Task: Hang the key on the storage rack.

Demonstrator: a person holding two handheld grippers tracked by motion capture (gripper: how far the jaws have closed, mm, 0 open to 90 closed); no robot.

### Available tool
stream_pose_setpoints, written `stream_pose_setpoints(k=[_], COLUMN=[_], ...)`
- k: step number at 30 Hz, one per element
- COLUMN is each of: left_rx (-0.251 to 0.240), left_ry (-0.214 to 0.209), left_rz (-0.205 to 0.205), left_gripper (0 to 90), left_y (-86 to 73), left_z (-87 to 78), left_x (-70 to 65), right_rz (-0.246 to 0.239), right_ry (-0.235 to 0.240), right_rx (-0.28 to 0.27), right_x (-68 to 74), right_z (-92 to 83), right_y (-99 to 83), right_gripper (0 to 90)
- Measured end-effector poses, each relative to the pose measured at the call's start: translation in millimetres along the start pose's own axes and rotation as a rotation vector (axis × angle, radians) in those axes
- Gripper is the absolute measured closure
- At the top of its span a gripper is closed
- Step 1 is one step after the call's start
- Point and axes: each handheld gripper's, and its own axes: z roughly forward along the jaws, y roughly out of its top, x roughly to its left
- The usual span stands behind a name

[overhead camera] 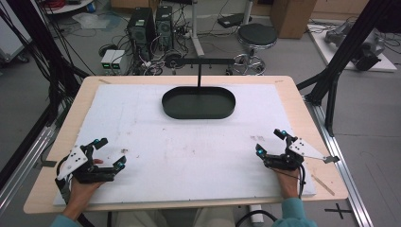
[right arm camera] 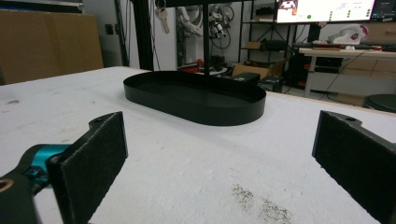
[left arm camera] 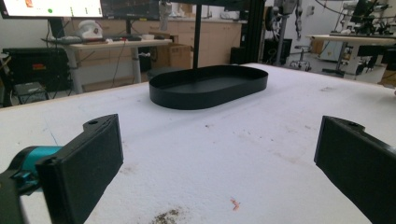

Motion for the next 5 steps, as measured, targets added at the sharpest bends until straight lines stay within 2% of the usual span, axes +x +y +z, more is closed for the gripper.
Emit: stream_pose_setpoints(k=[2,5], left_rx=[-0.002,-0.001], left_ry=[0.017,0.017], left_rz=[-0.009,-0.002], left_gripper=[1.7,1.7], left_y=[-0.2,-0.1], left_z=[0.1,0.0], left_x=[-0.1,-0.5], right_rz=[-0.001,-0.005], right_ry=[0.0,-0.001], right_rx=[-0.001,0.001], right_x=[0.2,0.9], right_z=[0.0,0.2], right_y=[0.0,0.0], right_gripper=[2.4,2.4])
